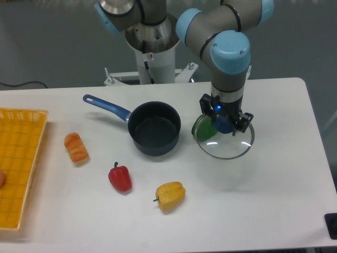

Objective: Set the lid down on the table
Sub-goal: 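Rotate the held glass lid and lower it toward the table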

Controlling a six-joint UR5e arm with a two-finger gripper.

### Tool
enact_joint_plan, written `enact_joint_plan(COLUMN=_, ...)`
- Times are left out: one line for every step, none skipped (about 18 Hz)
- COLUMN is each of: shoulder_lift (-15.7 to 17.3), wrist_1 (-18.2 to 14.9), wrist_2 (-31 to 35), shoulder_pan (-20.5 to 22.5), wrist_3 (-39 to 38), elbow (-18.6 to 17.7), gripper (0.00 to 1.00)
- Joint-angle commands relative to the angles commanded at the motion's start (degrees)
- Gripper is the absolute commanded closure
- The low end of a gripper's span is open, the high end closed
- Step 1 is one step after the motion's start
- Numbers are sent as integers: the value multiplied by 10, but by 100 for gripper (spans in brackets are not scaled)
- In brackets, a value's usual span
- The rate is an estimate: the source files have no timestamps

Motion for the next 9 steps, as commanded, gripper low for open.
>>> enact_joint_plan(shoulder_lift=-5, wrist_1=5, wrist_2=5, shoulder_pan=0, wrist_3=-4, elbow=-1, gripper=44)
enact_joint_plan(shoulder_lift=-9, wrist_1=10, wrist_2=9, shoulder_pan=0, wrist_3=-7, elbow=-1, gripper=44)
enact_joint_plan(shoulder_lift=-16, wrist_1=11, wrist_2=9, shoulder_pan=0, wrist_3=-14, elbow=-1, gripper=44)
enact_joint_plan(shoulder_lift=-20, wrist_1=17, wrist_2=9, shoulder_pan=0, wrist_3=-20, elbow=-1, gripper=44)
enact_joint_plan(shoulder_lift=-24, wrist_1=23, wrist_2=9, shoulder_pan=-1, wrist_3=-25, elbow=-1, gripper=44)
enact_joint_plan(shoulder_lift=-30, wrist_1=30, wrist_2=9, shoulder_pan=-1, wrist_3=-29, elbow=-2, gripper=44)
enact_joint_plan(shoulder_lift=-37, wrist_1=33, wrist_2=11, shoulder_pan=-2, wrist_3=-37, elbow=-2, gripper=44)
enact_joint_plan(shoulder_lift=-43, wrist_1=33, wrist_2=11, shoulder_pan=-3, wrist_3=-46, elbow=-2, gripper=44)
enact_joint_plan(shoulder_lift=-49, wrist_1=33, wrist_2=11, shoulder_pan=-3, wrist_3=-57, elbow=-1, gripper=44)
